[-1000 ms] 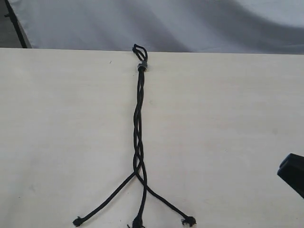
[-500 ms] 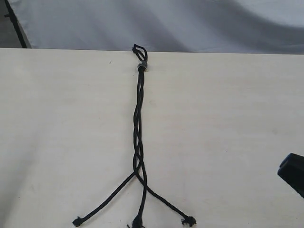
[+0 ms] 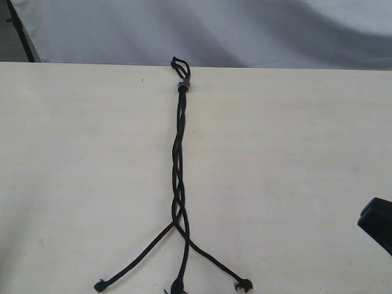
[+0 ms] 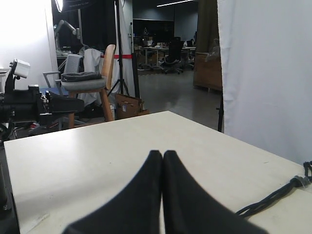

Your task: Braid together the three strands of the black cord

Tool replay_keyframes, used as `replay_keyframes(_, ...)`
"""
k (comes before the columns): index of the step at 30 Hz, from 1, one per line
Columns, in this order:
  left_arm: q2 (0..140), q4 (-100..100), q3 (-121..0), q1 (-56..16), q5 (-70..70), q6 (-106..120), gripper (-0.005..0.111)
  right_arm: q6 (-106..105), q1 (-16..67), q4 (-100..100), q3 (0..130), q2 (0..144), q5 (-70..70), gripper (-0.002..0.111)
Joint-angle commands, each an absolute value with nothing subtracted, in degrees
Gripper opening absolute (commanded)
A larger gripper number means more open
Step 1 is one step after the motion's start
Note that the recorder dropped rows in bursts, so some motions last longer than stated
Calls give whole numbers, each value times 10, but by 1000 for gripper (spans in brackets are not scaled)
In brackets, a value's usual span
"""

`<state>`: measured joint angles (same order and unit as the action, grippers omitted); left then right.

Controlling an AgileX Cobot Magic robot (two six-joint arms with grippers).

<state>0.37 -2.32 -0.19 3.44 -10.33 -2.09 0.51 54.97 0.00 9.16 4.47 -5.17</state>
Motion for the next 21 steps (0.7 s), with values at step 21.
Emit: replay_keyframes(21, 0, -10, 0, 71, -107, -47, 1, 8, 549, 0, 90, 42, -50, 0)
